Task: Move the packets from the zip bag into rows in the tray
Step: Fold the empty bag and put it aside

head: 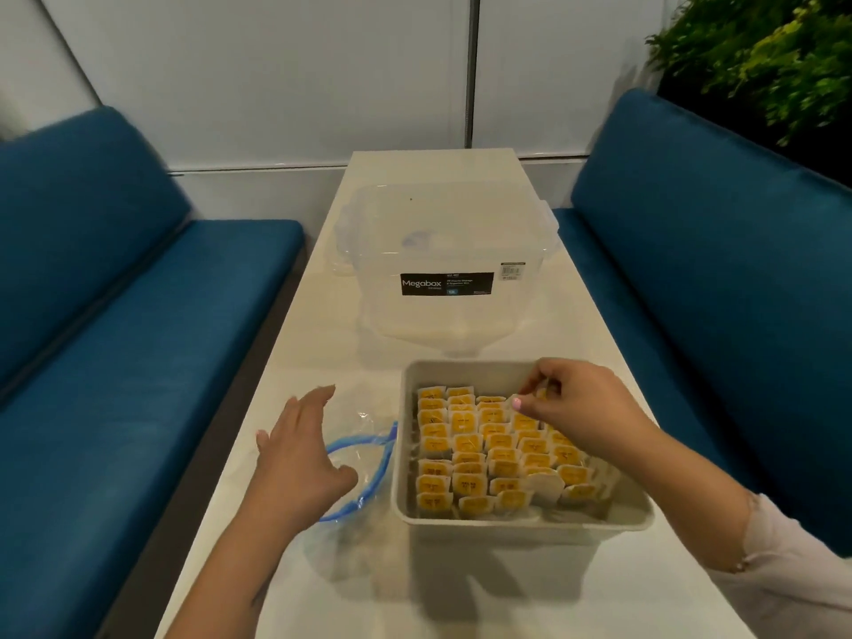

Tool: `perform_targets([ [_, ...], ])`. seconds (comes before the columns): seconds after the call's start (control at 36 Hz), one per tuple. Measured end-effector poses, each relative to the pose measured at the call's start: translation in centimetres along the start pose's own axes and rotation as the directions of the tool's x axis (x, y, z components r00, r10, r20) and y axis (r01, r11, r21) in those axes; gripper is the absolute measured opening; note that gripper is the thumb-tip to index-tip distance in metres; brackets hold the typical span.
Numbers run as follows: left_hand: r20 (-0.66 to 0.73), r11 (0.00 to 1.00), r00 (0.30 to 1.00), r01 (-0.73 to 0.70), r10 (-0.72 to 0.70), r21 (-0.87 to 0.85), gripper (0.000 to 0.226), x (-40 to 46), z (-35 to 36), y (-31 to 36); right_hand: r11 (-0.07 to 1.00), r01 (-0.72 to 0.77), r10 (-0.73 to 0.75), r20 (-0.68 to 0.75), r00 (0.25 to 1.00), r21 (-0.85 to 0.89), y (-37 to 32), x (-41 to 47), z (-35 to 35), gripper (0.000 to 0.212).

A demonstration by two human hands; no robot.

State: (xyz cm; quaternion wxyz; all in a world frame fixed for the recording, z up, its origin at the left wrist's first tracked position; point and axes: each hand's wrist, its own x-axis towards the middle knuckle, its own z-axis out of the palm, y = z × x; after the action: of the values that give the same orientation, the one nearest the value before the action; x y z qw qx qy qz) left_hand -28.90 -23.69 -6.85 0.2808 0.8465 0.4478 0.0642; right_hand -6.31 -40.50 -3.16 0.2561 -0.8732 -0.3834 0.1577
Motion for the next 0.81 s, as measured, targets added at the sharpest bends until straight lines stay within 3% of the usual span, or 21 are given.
perform_targets([
  [0.17,0.069,0.95,0.995,0.041,-0.066,0.309,0.125,-0.1,1.4,-1.8,0.993,0.105,-0.108,0.061,0.992,0.057,-3.0,1.2,1.5,0.014],
  [0.25,0.064,0.912,0.995,0.039,-0.072,0.407,0.129,0.0,2.4,-3.0,0.981,0.159,-0.169,0.089,0.982,0.116,-4.6,1.4,2.5,0.016],
  [0.56,0.169,0.904,0.983,-0.012,-0.067,0.427,0.1,0.1,5.0,-5.9,0.946,0.177,-0.215,0.117,0.97,0.27,-8.0,-1.0,6.1,0.016],
  [0.67,0.172,0.903,0.983,-0.018,-0.062,0.429,0.079,0.6,5.5,-5.8,0.945,0.18,-0.231,0.17,0.958,0.272,-9.5,-3.0,7.9,0.018],
  [0.75,0.164,0.948,0.982,0.033,-0.088,0.315,0.063,1.0,5.1,-6.2,0.943,0.201,-0.258,0.202,0.945,0.263,-10.5,-4.4,9.3,0.018],
  [0.81,0.079,0.969,0.988,0.111,-0.131,0.222,0.063,1.2,4.2,-6.3,0.947,0.202,-0.259,0.22,0.941,0.251,-11.0,-5.1,9.9,0.021],
])
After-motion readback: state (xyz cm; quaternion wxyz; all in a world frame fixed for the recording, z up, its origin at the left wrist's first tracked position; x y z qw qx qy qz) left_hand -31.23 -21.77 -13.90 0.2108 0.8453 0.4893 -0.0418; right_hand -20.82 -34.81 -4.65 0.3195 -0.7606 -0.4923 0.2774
